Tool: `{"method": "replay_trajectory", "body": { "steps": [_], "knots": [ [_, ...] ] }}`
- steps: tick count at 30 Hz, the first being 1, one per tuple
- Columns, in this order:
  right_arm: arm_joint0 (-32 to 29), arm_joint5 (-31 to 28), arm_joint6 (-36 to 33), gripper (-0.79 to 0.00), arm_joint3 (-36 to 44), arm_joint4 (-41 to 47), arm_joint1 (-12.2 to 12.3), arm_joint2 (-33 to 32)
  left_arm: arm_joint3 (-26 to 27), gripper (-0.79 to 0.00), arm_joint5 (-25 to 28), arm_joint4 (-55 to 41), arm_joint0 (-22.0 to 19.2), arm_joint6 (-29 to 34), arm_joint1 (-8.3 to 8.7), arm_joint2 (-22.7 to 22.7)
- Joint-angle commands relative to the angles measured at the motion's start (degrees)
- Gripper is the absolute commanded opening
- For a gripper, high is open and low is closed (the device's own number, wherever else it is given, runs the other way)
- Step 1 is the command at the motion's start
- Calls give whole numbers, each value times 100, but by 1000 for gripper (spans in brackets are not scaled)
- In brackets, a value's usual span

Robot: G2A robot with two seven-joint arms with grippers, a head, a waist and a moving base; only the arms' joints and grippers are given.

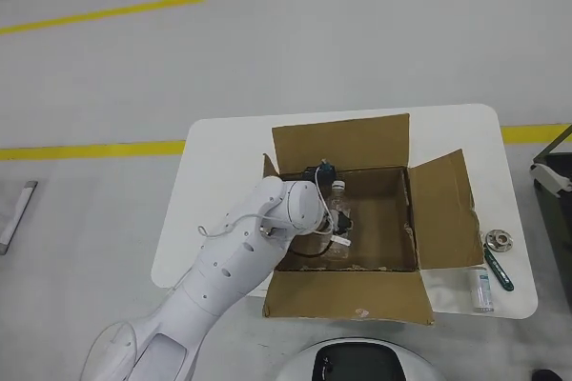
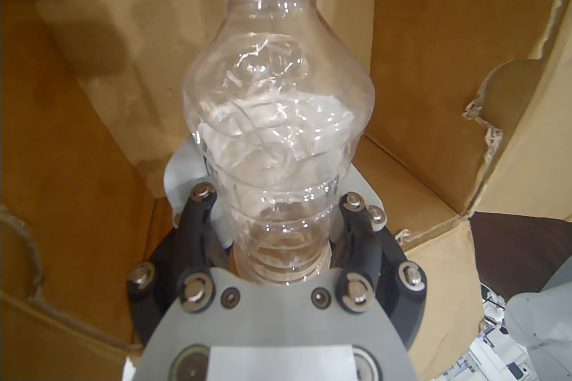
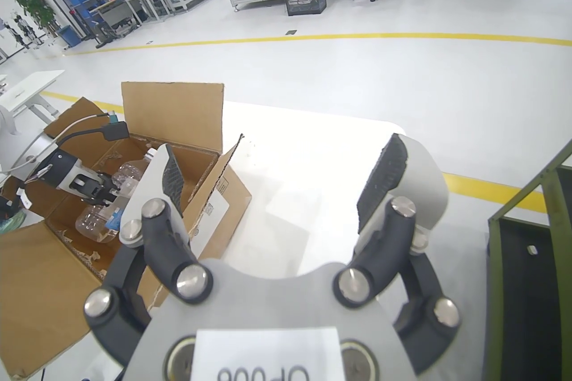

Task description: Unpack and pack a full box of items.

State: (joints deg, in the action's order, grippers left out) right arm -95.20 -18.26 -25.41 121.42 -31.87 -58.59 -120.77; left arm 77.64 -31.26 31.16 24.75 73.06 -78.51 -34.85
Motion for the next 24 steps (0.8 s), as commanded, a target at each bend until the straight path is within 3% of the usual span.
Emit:
{"method": "replay_trajectory", "body": {
  "steps": [1,24],
  "knots": [
    [6,-8,5,0,-15,-8,1,12,-69,-785,-19,115,-13,-22,-24,173],
    [-25,-10,25,0,-37,-46,-1,48,-1680,-785,-525,-1076,-1003,-527,-487,1752]
  ]
}}
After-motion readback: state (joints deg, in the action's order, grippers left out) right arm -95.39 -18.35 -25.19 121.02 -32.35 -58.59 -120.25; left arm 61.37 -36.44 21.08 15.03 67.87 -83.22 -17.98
